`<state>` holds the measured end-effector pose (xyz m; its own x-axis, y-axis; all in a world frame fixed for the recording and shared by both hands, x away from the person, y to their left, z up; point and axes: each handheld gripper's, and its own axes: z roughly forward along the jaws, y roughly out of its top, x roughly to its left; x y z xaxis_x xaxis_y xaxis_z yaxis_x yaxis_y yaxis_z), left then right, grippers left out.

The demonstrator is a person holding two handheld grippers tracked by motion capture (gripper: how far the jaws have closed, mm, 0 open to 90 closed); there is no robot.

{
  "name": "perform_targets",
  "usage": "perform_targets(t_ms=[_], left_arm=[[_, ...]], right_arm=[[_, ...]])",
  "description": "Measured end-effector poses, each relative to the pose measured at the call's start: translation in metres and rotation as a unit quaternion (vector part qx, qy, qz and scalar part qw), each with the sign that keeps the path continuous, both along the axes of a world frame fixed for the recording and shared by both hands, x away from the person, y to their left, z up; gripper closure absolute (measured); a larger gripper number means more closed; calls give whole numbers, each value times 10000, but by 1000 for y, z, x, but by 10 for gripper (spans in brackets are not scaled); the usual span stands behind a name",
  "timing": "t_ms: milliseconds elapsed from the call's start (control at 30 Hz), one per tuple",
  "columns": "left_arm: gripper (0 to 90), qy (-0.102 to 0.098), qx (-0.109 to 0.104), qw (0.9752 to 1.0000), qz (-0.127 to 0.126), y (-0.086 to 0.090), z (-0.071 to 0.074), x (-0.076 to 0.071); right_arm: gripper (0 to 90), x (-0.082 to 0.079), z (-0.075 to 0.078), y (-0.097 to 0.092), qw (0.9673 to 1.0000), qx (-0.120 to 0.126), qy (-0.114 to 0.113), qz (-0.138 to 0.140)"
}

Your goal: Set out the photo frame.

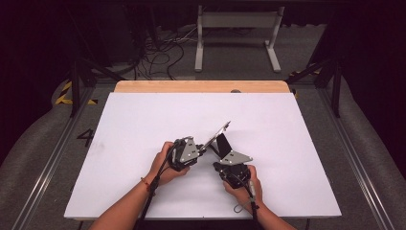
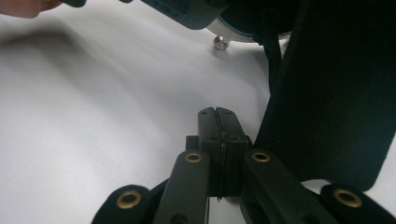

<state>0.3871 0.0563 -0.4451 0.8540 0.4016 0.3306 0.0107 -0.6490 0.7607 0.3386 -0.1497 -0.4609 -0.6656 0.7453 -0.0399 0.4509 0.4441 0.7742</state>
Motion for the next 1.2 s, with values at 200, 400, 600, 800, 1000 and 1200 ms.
perform_targets(t_ms=[200, 400, 600, 800, 1000, 1200], left_arm=[[776, -67, 59, 9999, -52, -2, 0, -4], [764, -66, 68, 9999, -54, -4, 1, -9], [761, -87, 67, 9999, -81, -6, 2, -11], [750, -12, -32, 10000, -92, -6, 1, -11], [644, 113, -308, 9995, -15, -5, 2, -9], [688, 104, -329, 9994, -97, -9, 1, -9]], right_arm=[[900, 2, 1, -5, 10000, 31, 47, -28], [900, 5, 1, -12, 9999, 52, 109, -66], [900, 7, 2, -18, 9999, 60, 113, -46], [900, 9, 2, -21, 9998, -25, 52, 179], [805, 3, 21, -26, 9994, 38, -208, 291], [730, 1, 35, -41, 9991, 114, -416, 23]])
